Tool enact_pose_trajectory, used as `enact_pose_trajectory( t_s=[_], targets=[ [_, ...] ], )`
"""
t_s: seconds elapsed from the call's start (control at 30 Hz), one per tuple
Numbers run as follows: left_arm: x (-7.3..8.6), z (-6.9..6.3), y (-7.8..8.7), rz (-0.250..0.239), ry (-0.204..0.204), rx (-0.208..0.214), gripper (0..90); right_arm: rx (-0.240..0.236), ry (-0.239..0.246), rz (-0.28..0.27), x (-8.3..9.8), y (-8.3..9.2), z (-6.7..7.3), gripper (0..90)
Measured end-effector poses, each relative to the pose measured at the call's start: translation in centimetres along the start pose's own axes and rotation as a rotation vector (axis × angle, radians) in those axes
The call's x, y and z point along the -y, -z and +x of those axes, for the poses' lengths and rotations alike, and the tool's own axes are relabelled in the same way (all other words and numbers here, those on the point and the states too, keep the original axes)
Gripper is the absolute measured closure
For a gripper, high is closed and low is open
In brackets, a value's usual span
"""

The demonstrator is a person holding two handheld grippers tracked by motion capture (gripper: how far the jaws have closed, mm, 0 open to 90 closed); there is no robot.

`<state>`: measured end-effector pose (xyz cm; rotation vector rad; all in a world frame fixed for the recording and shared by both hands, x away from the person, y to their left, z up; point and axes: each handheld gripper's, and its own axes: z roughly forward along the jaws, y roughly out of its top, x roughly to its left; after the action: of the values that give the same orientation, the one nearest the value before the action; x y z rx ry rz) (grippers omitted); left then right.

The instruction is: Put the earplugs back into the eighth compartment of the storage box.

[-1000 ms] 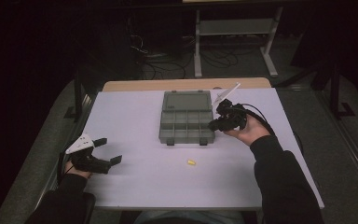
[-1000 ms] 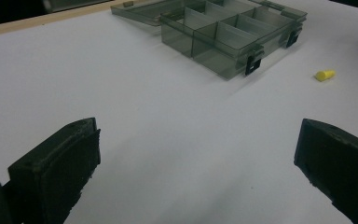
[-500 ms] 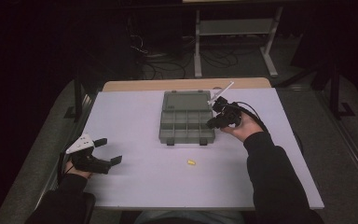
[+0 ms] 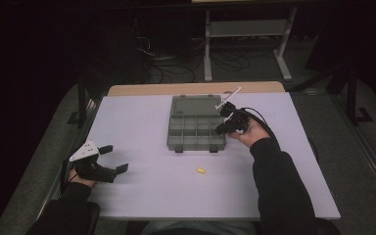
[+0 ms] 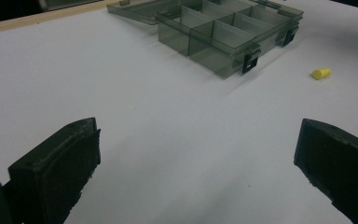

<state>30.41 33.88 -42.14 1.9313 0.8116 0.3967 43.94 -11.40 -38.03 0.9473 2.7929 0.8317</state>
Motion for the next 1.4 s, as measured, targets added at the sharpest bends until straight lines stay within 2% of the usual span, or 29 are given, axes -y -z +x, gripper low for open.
enact_pose_trajectory(
  t_s=[0.1, 0.23, 0.6, 0.83, 1.07, 1.4],
  targets=[
    [0.0, 0.0, 0.0, -0.001, 0.000, 0.001, 0.0, 0.015, 0.014, 0.006, -0.1, -0.4, 0.2, 77.6],
    [0.0, 0.0, 0.0, 0.000, -0.002, 0.002, 0.0, 0.022, 0.030, 0.008, -0.1, -0.3, 0.7, 70.1],
    [0.0, 0.0, 0.0, 0.001, -0.002, 0.001, 0.0, 0.002, 0.045, -0.077, 0.1, 2.0, 2.2, 60.3],
    [0.0, -0.1, 0.0, 0.002, -0.003, 0.002, 0.0, -0.016, 0.098, -0.094, 0.1, 3.1, 4.1, 46.7],
    [0.0, -0.1, 0.0, 0.003, -0.002, 0.002, 0.0, -0.003, 0.191, -0.077, 0.1, 3.3, 7.1, 32.1],
    [0.0, -0.1, 0.0, 0.005, -0.003, 0.003, 0.0, -0.011, 0.210, -0.080, 0.8, 2.3, 9.0, 15.9]
  ],
)
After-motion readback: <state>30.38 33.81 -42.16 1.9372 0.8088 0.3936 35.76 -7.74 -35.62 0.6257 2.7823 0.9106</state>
